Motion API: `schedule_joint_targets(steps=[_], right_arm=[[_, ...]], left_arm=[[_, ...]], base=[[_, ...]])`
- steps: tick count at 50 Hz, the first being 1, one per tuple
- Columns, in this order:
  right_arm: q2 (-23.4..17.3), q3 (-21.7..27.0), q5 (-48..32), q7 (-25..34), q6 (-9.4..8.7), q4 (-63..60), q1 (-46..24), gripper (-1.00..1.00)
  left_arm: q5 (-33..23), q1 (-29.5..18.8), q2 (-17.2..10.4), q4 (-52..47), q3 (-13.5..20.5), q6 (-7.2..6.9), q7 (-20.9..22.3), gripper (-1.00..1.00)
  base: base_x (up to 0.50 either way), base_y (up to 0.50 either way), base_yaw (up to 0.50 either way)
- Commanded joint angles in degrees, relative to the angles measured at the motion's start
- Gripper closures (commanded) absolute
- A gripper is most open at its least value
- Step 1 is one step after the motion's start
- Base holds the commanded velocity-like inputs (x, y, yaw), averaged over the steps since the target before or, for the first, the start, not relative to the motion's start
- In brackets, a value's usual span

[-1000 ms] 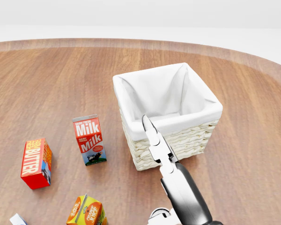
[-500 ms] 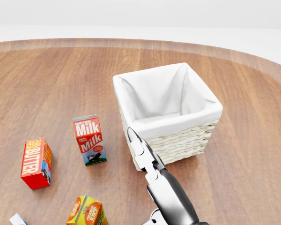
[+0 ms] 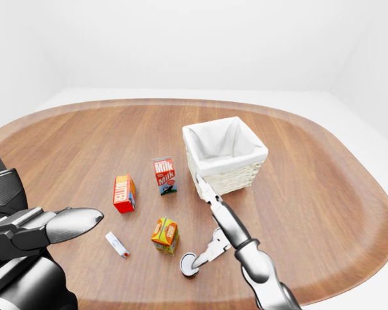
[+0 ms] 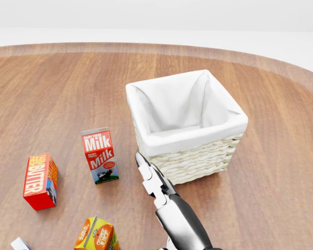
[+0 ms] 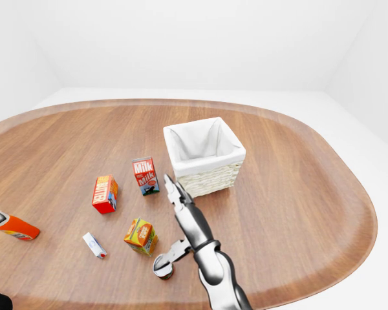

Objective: Pick up the orange juice, and put it in the basket.

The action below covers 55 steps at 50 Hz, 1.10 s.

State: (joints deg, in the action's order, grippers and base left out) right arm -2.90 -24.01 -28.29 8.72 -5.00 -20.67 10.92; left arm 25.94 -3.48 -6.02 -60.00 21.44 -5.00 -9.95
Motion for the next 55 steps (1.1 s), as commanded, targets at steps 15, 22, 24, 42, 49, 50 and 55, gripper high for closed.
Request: schedule_joint_targets(steps=[15,22,24,42,49,50,55], right_arm=[[1.78,-0.30,-0.64,-0.76,0.00,6.72,-2.22,-1.00],[2.56,-0.58,-1.39,-0.55,0.00,8.42,-3.39,-1.00],[2.81,-0.54,-1.48,-0.40,0.00,8.53,-3.69,-1.00],[3.80,-0.74,-2.62,-0.17,0.00,10.01,-4.88,-1.00],[4.18,-0.81,-2.99,0.09,0.00,10.55,-5.39,-1.00],[4.23,-0.78,-3.02,0.14,0.00,10.71,-5.46,-1.00],[4.82,-0.53,-3.37,-0.21,0.00,12.33,-6.33,-1.00]], left_arm=[[-0.02,0.01,0.02,0.00,0.01,0.00,0.03,-1.00],[0.00,0.00,0.01,0.00,0.01,0.00,0.03,-1.00],[-0.01,0.00,0.00,0.00,0.01,0.00,0.03,-1.00],[-0.01,0.00,0.01,0.00,0.01,0.00,0.03,-1.00],[-0.02,0.01,0.01,0.00,0.01,0.00,0.03,-1.00],[-0.01,0.00,0.01,0.00,0.01,0.00,0.03,-1.00],[-0.02,0.00,0.01,0.00,0.01,0.00,0.02,-1.00]], base=[[0.00,0.00,0.00],[0.00,0.00,0.00],[0.00,0.00,0.00],[0.00,0.00,0.00],[0.00,0.00,0.00],[0.00,0.00,0.00],[0.00,0.00,0.00]])
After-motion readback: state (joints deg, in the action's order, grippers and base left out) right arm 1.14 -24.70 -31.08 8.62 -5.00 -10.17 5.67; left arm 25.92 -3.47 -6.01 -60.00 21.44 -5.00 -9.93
